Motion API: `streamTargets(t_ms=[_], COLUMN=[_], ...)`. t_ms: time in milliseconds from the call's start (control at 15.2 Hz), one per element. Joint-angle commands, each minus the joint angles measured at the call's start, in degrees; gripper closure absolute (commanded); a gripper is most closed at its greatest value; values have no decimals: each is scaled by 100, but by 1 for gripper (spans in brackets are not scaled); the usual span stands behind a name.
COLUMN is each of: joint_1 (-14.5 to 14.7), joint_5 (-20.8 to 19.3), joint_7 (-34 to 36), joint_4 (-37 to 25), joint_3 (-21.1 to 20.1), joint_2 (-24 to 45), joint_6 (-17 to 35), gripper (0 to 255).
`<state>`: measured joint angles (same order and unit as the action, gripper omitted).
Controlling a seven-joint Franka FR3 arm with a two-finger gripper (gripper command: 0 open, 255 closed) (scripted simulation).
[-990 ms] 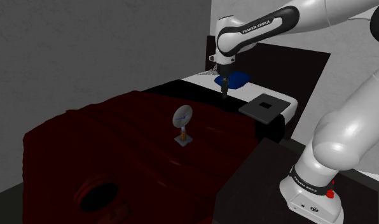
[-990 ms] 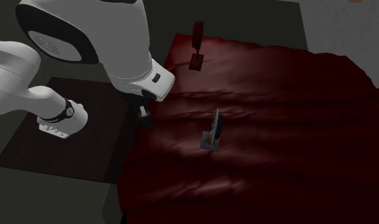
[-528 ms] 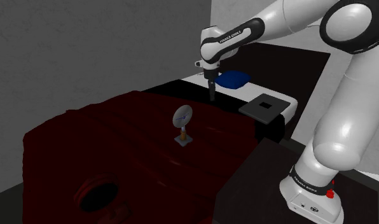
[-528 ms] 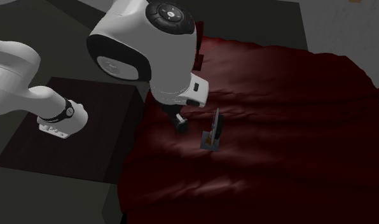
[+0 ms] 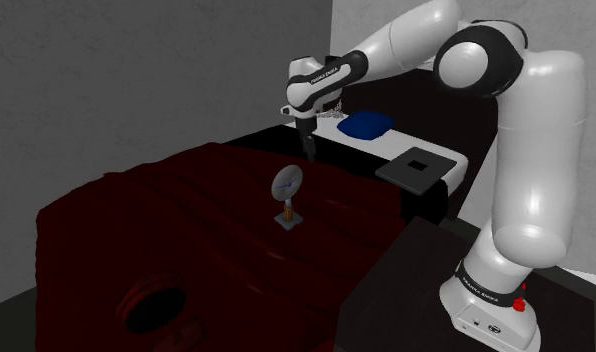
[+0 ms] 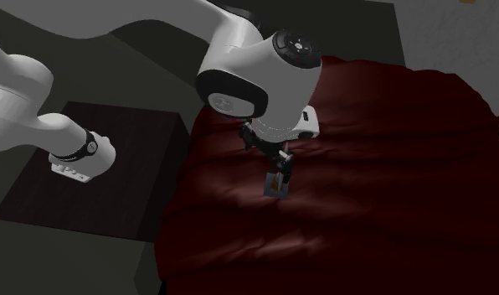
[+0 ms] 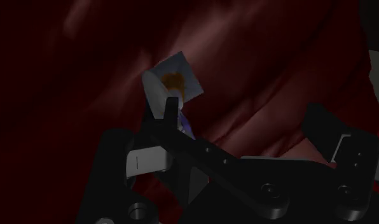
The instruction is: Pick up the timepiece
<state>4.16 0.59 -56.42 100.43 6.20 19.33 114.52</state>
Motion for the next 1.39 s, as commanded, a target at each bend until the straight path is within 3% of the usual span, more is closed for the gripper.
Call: streamTargets(t_ms=[0,330,924,990,1320], joint_1=[-9,9,5,6,8], joint_5=[32,34,45,45,46], joint_7=[-273,-786,-787,-785,-782], joint_4=[-555,-1773,-1563,-1586,-1596], joint_3=[-81,-287,-295,-296,-297], joint_2=[458,1459,1699,1714,1720], joint_6=[-71,-236,214,206,202], gripper=[0,0,0,255,255])
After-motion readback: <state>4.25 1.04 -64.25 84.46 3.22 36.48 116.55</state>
